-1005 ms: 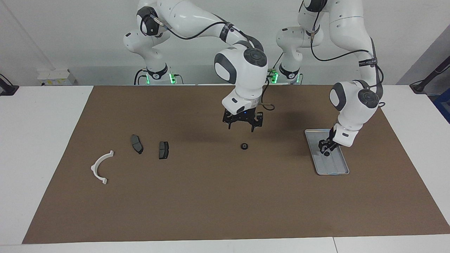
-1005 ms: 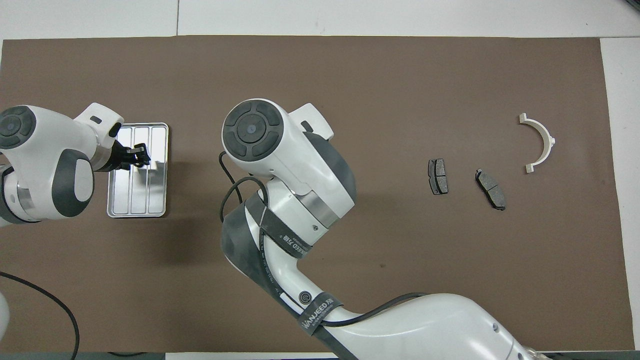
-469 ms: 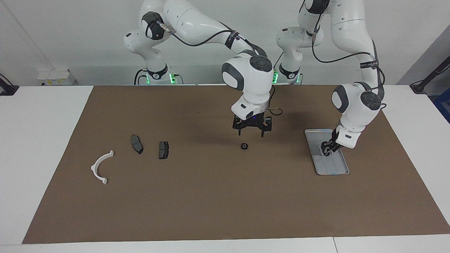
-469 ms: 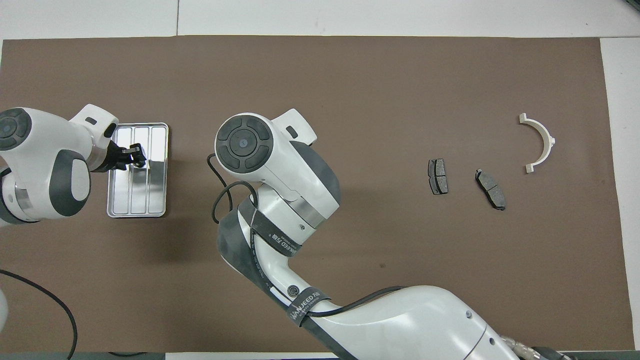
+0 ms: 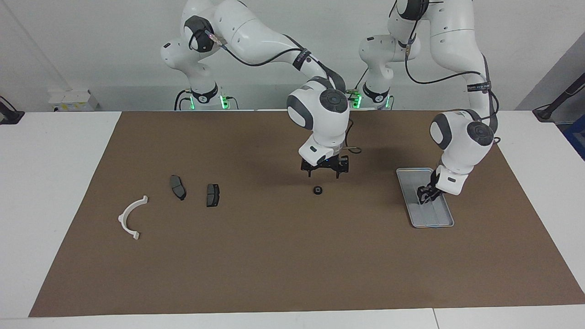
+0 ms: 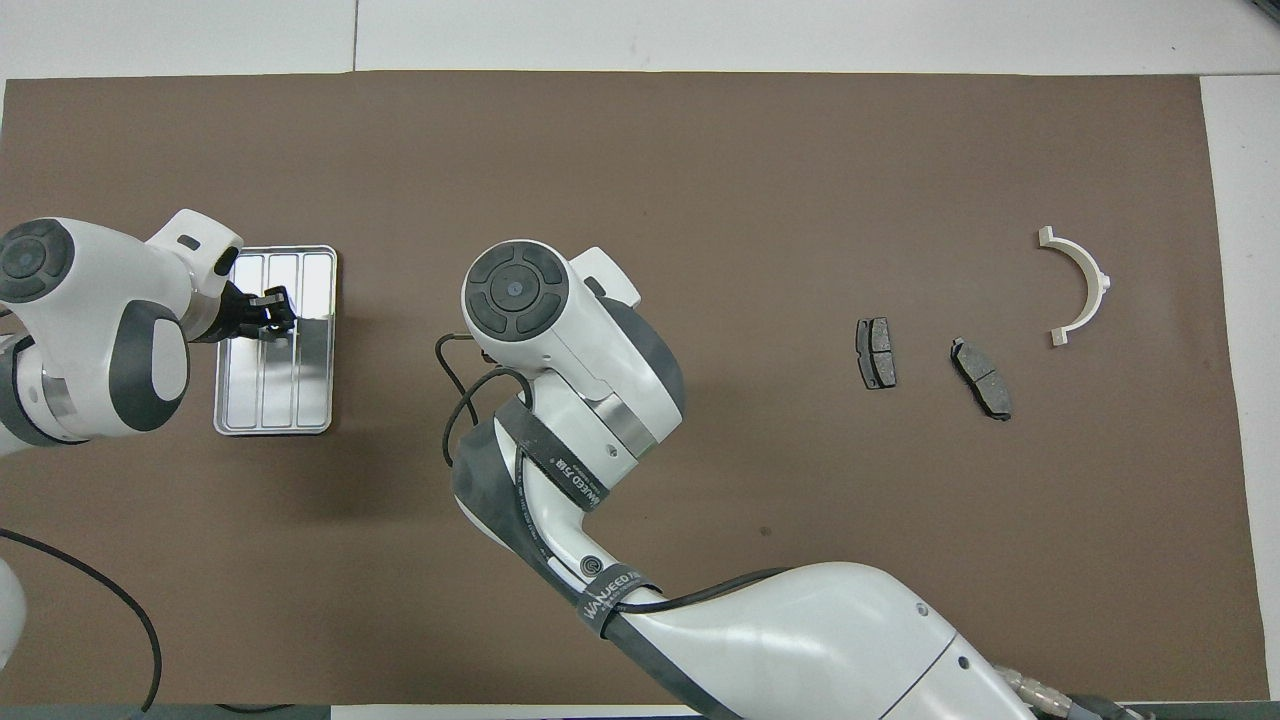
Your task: Place bearing gear from tray to pile
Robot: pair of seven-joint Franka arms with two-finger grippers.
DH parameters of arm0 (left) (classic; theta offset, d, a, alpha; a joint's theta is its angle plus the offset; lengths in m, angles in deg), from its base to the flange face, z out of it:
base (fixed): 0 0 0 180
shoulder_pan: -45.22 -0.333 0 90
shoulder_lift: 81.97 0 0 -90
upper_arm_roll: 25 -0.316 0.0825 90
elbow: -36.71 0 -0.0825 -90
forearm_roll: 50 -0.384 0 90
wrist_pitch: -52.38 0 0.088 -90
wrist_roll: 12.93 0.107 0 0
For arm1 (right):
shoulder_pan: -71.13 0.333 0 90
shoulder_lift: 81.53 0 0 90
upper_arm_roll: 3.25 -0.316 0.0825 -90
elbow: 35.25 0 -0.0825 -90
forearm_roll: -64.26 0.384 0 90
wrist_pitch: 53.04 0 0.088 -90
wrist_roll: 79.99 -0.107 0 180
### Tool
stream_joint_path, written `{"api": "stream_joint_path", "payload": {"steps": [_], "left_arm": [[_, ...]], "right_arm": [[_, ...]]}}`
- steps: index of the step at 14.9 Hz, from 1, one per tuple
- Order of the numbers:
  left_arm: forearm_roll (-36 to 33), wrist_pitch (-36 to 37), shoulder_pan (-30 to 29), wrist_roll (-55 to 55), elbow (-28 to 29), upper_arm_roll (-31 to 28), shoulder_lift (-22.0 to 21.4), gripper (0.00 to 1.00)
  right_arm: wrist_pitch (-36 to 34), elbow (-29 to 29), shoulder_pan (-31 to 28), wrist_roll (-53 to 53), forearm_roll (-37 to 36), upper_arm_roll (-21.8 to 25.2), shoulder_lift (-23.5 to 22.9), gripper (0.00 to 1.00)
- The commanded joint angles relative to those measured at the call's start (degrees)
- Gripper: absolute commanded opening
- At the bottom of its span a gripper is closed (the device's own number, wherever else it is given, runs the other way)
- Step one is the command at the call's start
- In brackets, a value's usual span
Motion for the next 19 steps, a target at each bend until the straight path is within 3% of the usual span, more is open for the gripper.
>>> {"api": "stream_joint_path", "payload": {"steps": [1, 2, 4, 11, 19], "left_arm": [[-0.32, -1.45, -0.36, 0.16, 0.59, 0.34, 0.21, 0.36], [-0.32, -1.36, -0.36, 0.16, 0.59, 0.34, 0.21, 0.21], [-0.32, -1.10, -0.27, 0.16, 0.59, 0.34, 0.21, 0.02], [0.12, 8.38, -0.62, -0.02, -4.94, 0.34, 0.04, 0.00], [0.47, 9.45, -0.44, -1.51, -5.56, 0.51, -0.67, 0.01]], "right_arm": [[2.01, -5.44, -1.21, 2.75, 1.76, -0.58, 3.29, 0.99], [2.19, -5.52, -1.30, 2.93, 1.76, -0.58, 3.20, 0.99], [4.55, -7.19, -1.30, 2.93, 1.76, -0.58, 3.11, 0.99], [8.16, -8.07, -1.47, 3.02, 1.85, -0.58, 2.41, 0.99], [10.71, -9.83, -2.88, 5.48, 1.85, -0.58, 2.15, 0.98]]}}
